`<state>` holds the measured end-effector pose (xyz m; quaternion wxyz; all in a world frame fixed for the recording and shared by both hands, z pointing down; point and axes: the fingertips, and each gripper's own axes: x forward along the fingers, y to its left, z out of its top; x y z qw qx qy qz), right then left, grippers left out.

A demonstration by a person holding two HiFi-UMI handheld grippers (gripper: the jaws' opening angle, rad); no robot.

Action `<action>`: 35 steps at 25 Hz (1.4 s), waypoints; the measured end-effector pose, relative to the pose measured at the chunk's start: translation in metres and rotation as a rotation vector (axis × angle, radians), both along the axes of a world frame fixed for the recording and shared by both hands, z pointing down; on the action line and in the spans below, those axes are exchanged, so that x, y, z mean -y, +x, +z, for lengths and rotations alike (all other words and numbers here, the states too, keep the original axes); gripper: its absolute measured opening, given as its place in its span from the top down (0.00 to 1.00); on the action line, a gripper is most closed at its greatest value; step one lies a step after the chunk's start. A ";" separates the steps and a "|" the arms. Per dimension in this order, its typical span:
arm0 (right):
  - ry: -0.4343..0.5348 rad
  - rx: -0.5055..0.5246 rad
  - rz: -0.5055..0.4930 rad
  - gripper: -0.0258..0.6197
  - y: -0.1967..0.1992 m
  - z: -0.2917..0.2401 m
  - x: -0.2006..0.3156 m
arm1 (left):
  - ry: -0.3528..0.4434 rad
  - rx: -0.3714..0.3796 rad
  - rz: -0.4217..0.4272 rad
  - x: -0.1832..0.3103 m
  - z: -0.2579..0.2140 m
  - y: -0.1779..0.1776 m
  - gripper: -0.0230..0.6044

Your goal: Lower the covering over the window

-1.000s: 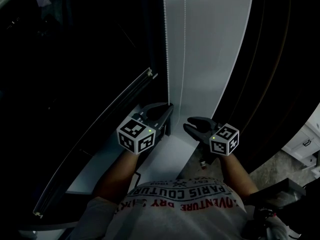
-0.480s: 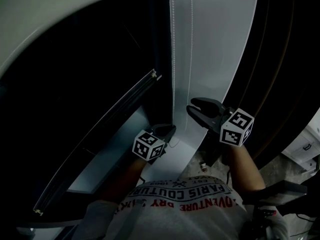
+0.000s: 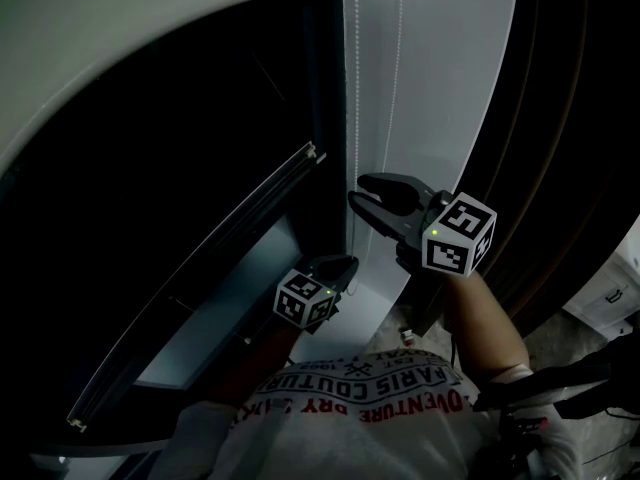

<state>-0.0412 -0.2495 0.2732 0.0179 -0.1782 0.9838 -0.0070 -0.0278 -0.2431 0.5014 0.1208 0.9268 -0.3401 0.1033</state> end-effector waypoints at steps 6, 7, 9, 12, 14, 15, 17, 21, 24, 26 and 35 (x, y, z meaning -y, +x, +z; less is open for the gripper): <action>-0.026 -0.032 0.022 0.84 -0.007 0.003 0.012 | 0.008 -0.022 0.013 -0.003 -0.004 0.002 0.94; -0.029 -0.032 0.019 0.89 -0.009 0.002 0.014 | 0.011 -0.021 0.009 -0.002 -0.005 0.001 0.94; -0.044 -0.029 0.015 0.94 -0.011 0.003 0.014 | 0.006 -0.024 0.007 -0.003 -0.005 0.000 0.94; -0.053 -0.045 0.022 0.95 -0.011 0.008 0.014 | -0.012 -0.020 0.010 -0.005 0.000 0.000 0.94; -0.040 -0.103 0.030 0.95 -0.015 0.017 0.015 | -0.025 0.007 0.009 -0.005 0.009 -0.002 0.94; -0.038 -0.128 0.030 0.95 -0.016 0.023 0.016 | -0.030 0.017 0.001 -0.005 0.015 -0.003 0.94; -0.055 -0.131 0.019 0.95 -0.017 0.034 0.016 | -0.040 0.012 -0.027 -0.003 0.024 -0.007 0.94; -0.084 -0.139 0.010 0.95 -0.017 0.055 0.016 | -0.078 0.045 -0.032 -0.004 0.045 -0.011 0.94; -0.101 -0.108 0.023 0.95 -0.014 0.063 0.016 | -0.108 0.043 -0.049 -0.005 0.057 -0.018 0.94; -0.084 -0.098 0.041 0.95 -0.011 0.062 0.018 | -0.145 0.082 -0.053 -0.007 0.071 -0.022 0.94; -0.045 -0.065 0.048 0.95 -0.001 0.060 0.023 | -0.111 0.040 -0.111 0.000 0.052 -0.033 0.88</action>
